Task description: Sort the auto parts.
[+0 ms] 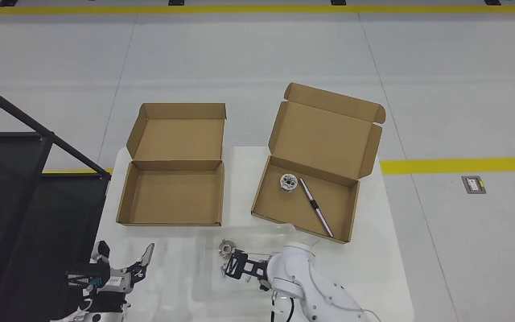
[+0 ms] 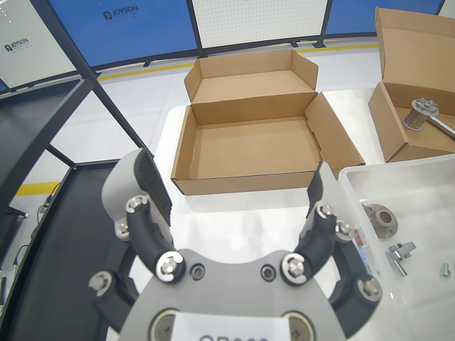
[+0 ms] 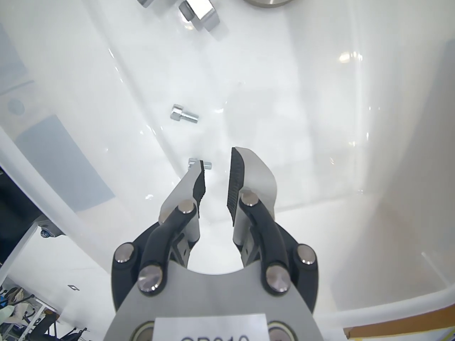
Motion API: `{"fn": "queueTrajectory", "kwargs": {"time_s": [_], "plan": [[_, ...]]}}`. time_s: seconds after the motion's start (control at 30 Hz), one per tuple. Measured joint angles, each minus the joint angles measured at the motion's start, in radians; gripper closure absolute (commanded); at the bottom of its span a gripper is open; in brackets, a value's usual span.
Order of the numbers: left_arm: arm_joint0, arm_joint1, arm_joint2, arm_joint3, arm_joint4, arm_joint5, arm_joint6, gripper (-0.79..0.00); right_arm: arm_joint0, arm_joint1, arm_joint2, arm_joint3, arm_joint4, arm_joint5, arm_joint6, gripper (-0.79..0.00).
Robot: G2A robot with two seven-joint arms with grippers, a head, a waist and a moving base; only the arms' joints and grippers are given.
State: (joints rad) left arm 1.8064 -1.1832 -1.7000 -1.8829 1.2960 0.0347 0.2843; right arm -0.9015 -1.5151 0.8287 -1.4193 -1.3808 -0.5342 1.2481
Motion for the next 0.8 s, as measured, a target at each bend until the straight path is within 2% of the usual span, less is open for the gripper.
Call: {"fn": "queueTrajectory", "kwargs": {"time_s": [0.3, 0.47, 0.8], "plan": [[0.000, 0.000, 0.000, 0.000, 0.000, 0.000, 0.000, -0.785, 0.040, -0.016, -0.053, 0.061, 0.009, 0.014, -0.058, -0.182], [0.000, 0.000, 0.000, 0.000, 0.000, 0.000, 0.000, -0.785, 0.054, -0.022, -0.058, 0.094, -0.003, 0.070, -0.105, -0.225], [0.000, 0.000, 0.000, 0.000, 0.000, 0.000, 0.000, -0.785, 0.088, -0.038, -0.071, 0.167, 0.017, 0.128, -0.148, -0.234]]}}
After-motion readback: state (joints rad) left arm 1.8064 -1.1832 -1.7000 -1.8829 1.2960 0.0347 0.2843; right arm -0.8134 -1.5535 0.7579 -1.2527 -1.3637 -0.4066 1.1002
